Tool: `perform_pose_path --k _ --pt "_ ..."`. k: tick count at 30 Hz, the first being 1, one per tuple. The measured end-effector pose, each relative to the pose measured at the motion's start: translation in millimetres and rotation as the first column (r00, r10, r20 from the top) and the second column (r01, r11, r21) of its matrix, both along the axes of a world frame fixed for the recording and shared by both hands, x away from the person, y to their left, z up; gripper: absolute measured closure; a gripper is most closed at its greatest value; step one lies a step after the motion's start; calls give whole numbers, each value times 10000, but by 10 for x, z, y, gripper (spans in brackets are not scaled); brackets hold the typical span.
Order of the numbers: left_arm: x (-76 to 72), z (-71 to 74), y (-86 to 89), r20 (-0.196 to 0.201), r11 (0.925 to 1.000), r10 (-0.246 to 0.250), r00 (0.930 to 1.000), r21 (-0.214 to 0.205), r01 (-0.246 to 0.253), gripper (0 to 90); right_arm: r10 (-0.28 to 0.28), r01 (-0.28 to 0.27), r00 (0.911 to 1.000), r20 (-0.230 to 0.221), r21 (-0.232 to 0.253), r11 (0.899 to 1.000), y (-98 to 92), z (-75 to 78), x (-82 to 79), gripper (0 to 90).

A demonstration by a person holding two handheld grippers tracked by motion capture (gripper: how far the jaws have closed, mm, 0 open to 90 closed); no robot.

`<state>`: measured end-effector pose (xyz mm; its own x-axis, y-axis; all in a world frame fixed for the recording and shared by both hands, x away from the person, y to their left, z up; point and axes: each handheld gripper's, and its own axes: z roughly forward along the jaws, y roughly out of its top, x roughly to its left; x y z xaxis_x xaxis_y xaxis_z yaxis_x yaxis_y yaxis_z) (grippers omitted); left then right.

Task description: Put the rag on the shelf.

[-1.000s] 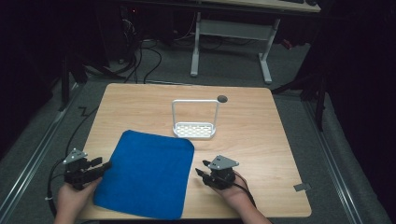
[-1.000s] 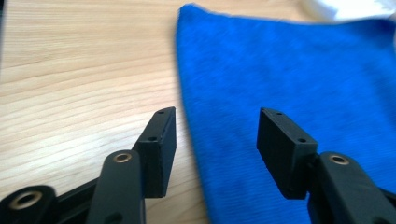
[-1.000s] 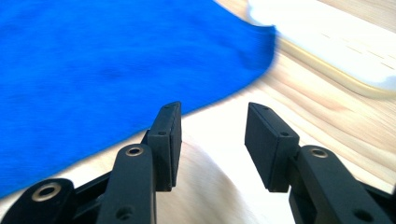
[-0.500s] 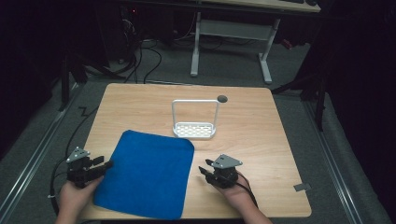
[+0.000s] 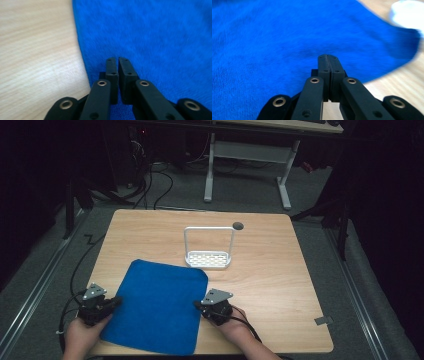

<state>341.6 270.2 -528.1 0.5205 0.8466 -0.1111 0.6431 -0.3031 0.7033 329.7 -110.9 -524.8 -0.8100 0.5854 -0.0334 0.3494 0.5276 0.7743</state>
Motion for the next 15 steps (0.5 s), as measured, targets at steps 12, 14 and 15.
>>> perform_pose_path --k 12,14,15 --pt "-14 -35 32 83 9992 1 10000 -392 2 896 -57 36 9988 -485 -443 9990 8 -66 30 900" --pt "-16 -37 30 65 9990 -34 10000 -453 37 899 -80 59 9987 -497 -429 9991 -22 -65 32 900" --pt "-22 -39 26 22 9986 -96 10000 -520 97 899 -80 59 9987 -497 -429 9991 -22 -65 32 900"
